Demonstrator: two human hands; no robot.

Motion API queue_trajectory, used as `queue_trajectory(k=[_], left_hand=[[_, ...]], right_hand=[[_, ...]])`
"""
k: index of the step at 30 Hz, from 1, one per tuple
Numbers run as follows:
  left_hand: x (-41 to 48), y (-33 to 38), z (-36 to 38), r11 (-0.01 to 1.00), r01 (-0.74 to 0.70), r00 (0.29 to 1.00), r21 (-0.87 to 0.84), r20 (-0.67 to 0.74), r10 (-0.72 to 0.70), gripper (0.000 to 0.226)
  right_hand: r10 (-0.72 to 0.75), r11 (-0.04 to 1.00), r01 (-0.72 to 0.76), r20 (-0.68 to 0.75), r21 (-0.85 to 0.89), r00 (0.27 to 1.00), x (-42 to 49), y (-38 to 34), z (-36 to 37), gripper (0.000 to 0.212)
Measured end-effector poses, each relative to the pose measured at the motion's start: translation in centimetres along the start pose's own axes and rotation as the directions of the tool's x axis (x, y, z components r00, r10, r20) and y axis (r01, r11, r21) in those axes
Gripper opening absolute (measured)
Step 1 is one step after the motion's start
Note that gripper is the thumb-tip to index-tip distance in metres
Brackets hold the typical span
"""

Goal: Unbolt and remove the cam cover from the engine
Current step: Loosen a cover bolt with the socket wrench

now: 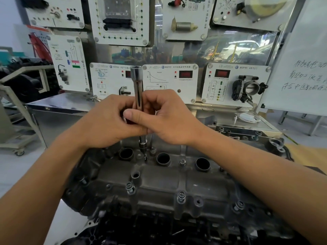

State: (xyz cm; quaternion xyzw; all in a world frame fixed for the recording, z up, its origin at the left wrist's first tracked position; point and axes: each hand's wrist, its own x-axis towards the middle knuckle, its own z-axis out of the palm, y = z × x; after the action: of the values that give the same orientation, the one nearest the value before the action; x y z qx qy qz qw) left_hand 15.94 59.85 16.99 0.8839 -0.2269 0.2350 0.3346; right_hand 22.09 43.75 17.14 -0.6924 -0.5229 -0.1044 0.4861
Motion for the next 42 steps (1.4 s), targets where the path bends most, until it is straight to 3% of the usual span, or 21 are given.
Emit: queue_trajectory(k=[4, 8, 12, 15, 18, 20, 26, 28, 32, 34, 38, 41, 42], left_hand=[[-0.2, 0.0, -1.0, 0.997, 0.021, 0.988, -0.076, 0.156, -0.009, 0.017], [-0.5, -0.3, -1.5, 0.979, 0.072, 0.977, -0.188, 0.213, -0.031, 0.012], [-0.5, 0.1, -1.3, 0.984, 0.047, 0.959, -0.170, 0.282, 0.003, 0.024], [-0.3, 0.0, -0.9, 0.989, 0.051, 0.981, -0.139, 0.194, -0.024, 0.008], [0.0, -0.2, -0.3, 0.999, 0.044, 0.997, 0.011, 0.068, -0.044, 0.030], [-0.1, 0.1, -0.2, 1.000, 0.026, 0.999, 0.005, 0.035, -0.026, 0.030], [-0.3, 0.1, -1.0, 0.997, 0.005, 0.981, -0.079, 0.195, 0.010, 0.010], [-0.2, -0.1, -0.7, 0.990, 0.017, 0.989, -0.138, 0.148, 0.004, 0.005], [0.0, -0.4, 0.0, 0.995, 0.047, 0.999, -0.092, 0.000, -0.047, 0.026], [-0.2, -0.2, -0.3, 0.989, 0.042, 0.999, -0.139, 0.012, -0.041, 0.022], [-0.6, -0.1, -1.0, 0.981, 0.039, 0.982, -0.191, 0.188, -0.003, 0.008], [-0.5, 0.1, -0.5, 0.975, 0.060, 0.994, -0.213, 0.106, -0.038, 0.011], [-0.3, 0.0, -0.3, 0.980, 0.039, 0.998, -0.193, 0.054, -0.029, 0.025]], right_hand=[[0.028, 0.998, -0.026, 0.037, -0.050, 0.999, -0.3, -0.2, -0.4, 0.014], [0.025, 0.993, -0.012, 0.105, -0.117, 0.994, -0.4, -0.6, -1.0, 0.012], [-0.018, 0.994, 0.027, 0.089, -0.106, 0.996, -0.3, -1.0, -1.2, 0.019], [-0.032, 0.997, 0.032, 0.001, -0.066, 0.999, -0.1, -0.8, -1.2, 0.021], [-0.025, 1.000, 0.024, -0.040, -0.018, 0.999, -0.1, -0.7, -1.1, 0.019], [-0.033, 0.999, 0.033, -0.026, -0.004, 0.999, -0.1, -0.8, -0.9, 0.019], [-0.028, 0.999, 0.028, -0.001, -0.016, 1.000, -0.2, -1.1, -0.8, 0.019], [-0.014, 0.999, 0.014, -0.001, -0.041, 1.000, -0.2, -1.1, -0.8, 0.020], [-0.013, 0.998, 0.014, 0.023, -0.061, 1.000, -0.2, -1.4, -0.7, 0.023], [-0.009, 0.998, 0.009, -0.005, -0.057, 1.000, -0.2, -1.4, -0.8, 0.020], [0.017, 0.999, -0.019, -0.040, -0.047, 0.999, -0.1, -1.1, -1.1, 0.020], [0.022, 0.999, -0.023, -0.027, -0.043, 0.999, -0.3, -1.2, -1.1, 0.015], [0.021, 0.999, -0.022, -0.018, -0.045, 1.000, -0.3, -1.2, -1.1, 0.021]])
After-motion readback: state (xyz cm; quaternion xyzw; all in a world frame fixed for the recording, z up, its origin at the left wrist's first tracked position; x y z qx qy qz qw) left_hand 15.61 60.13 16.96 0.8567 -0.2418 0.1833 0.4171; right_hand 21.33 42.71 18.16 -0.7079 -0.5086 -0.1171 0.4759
